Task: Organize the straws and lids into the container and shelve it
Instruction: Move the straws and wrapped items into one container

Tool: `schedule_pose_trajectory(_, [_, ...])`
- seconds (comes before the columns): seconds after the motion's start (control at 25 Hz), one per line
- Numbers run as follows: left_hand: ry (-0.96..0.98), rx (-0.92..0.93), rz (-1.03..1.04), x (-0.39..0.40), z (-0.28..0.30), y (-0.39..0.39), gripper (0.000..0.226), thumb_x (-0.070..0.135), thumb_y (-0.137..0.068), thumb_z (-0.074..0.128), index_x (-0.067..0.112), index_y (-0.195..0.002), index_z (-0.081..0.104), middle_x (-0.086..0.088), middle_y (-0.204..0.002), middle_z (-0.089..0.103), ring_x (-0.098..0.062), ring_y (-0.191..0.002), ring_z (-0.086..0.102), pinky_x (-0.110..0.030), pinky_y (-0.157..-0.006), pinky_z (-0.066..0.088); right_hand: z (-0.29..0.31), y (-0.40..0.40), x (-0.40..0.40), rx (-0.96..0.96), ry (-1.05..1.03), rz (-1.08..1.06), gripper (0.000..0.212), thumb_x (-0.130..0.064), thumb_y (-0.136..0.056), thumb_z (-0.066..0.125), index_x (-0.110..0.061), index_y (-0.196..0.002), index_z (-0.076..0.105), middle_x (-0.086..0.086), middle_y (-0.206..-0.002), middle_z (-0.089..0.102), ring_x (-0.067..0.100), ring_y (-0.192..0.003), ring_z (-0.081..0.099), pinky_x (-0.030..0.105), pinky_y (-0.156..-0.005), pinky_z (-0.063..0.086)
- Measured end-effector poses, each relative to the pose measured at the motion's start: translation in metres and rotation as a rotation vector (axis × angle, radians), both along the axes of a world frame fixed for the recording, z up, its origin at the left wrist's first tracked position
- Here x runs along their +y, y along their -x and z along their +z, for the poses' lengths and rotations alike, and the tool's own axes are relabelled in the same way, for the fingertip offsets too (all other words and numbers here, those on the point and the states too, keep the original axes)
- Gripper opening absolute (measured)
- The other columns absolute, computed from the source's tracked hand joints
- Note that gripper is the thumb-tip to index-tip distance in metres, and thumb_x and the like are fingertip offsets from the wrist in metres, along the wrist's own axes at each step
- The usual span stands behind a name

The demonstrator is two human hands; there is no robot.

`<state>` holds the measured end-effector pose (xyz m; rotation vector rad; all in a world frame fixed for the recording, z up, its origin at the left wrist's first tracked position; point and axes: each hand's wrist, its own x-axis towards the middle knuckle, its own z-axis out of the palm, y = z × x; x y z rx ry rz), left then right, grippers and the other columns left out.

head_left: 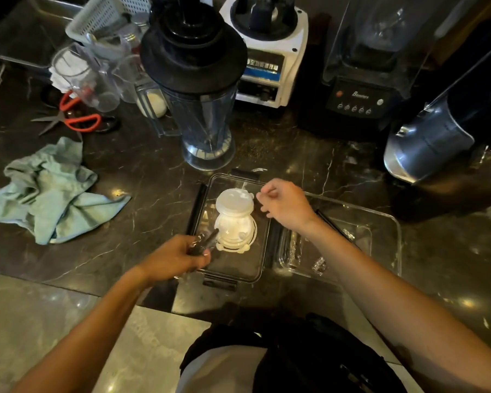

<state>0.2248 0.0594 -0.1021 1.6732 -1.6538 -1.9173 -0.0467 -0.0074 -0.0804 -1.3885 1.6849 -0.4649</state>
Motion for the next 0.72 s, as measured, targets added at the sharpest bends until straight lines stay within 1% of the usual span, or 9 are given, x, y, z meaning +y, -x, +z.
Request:
schedule_pose_trajectory(0.12, [-0.192,0.118,-0.027,-0.007,0.009,-0.01,0.014,0.008,-0.1,0.059,0.005,-0.109,0.069,-0.003,-0.081,0.072,-0.018,-0.076,0.07,-0.028,-0.072,0.057,0.012,0.031,0.009,-0.046,0.075,-0.087,0.009,-0.022,-0.102,0.065,-0.017,-0.096,0.068,0.006,-0.087,0.076,0.014,-0.063,0.074,0.036,-0.058,0.063])
schedule_pose_trajectory(0.2, [-0.224,0.161,-0.049,-0.011,0.016,-0.003,0.02,0.013,-0.101,0.058,0.01,-0.116,0.07,-0.002,-0.078,0.068,-0.015,-0.069,0.064,-0.025,-0.064,0.052,0.016,0.055,0.021,0.066,0.103,-0.074,0.012,-0.022,-0.102,0.064,-0.019,-0.093,0.071,-0.003,-0.077,0.074,0.008,-0.055,0.069,0.03,-0.054,0.057])
schedule_pose_trajectory(0.24, [-0.214,0.19,-0.063,-0.012,0.019,0.004,0.023,0.019,-0.099,0.062,0.01,-0.118,0.07,-0.002,-0.076,0.063,-0.013,-0.064,0.058,-0.024,-0.06,0.047,0.016,0.067,0.028,0.159,0.088,-0.033,0.015,-0.023,-0.102,0.064,-0.02,-0.09,0.072,-0.006,-0.074,0.072,0.003,-0.054,0.066,0.025,-0.054,0.052])
schedule_pose_trajectory(0.32, [-0.226,0.291,-0.038,-0.014,0.025,0.024,0.052,0.043,-0.089,0.073,0.004,-0.122,0.065,0.0,-0.071,0.054,-0.012,-0.059,0.045,-0.024,-0.056,0.039,0.01,0.084,0.044,0.304,-0.035,0.056,0.022,-0.026,-0.102,0.065,-0.02,-0.083,0.073,-0.005,-0.069,0.071,-0.003,-0.049,0.062,0.016,-0.05,0.042])
schedule_pose_trajectory(0.36, [-0.25,0.342,0.008,-0.014,0.026,0.036,0.065,0.054,-0.084,0.075,0.003,-0.123,0.062,0.0,-0.07,0.05,-0.012,-0.058,0.041,-0.024,-0.054,0.037,0.005,0.088,0.052,0.33,-0.126,0.082,0.025,-0.028,-0.102,0.066,-0.017,-0.081,0.075,0.0,-0.068,0.073,-0.001,-0.047,0.061,0.016,-0.049,0.042])
schedule_pose_trajectory(0.4, [-0.264,0.38,0.054,-0.014,0.027,0.05,0.067,0.059,-0.085,0.071,0.003,-0.122,0.061,0.0,-0.07,0.047,-0.012,-0.057,0.039,-0.025,-0.053,0.036,-0.001,0.091,0.059,0.331,-0.221,0.091,0.029,-0.03,-0.101,0.066,-0.01,-0.082,0.076,0.007,-0.071,0.076,0.002,-0.048,0.062,0.02,-0.051,0.045])
schedule_pose_trajectory(0.48, [-0.204,0.376,0.137,-0.012,0.025,0.079,0.048,0.05,-0.097,0.058,0.006,-0.116,0.063,-0.002,-0.07,0.048,-0.012,-0.056,0.042,-0.027,-0.054,0.037,-0.011,0.089,0.069,0.29,-0.373,0.085,0.037,-0.035,-0.1,0.068,-0.001,-0.088,0.076,0.013,-0.078,0.078,0.01,-0.054,0.065,0.025,-0.058,0.052])
schedule_pose_trajectory(0.56, [-0.09,0.278,0.194,-0.011,0.02,0.107,0.034,0.039,-0.104,0.052,0.009,-0.111,0.066,-0.002,-0.075,0.058,-0.01,-0.053,0.047,-0.027,-0.053,0.039,-0.019,0.082,0.074,0.242,-0.437,0.029,0.036,-0.037,-0.1,0.068,-0.002,-0.093,0.072,0.008,-0.08,0.076,0.009,-0.057,0.068,0.025,-0.059,0.055])
schedule_pose_trajectory(0.72, [-0.024,0.152,0.291,-0.01,0.004,0.142,0.026,0.035,-0.105,0.054,0.014,-0.116,0.065,-0.008,-0.109,0.072,-0.003,-0.046,0.051,-0.018,-0.047,0.041,-0.027,0.067,0.074,-0.009,-0.468,-0.261,0.019,-0.024,-0.102,0.066,-0.006,-0.11,0.065,0.009,-0.097,0.073,0.012,-0.066,0.076,0.019,-0.051,0.056])
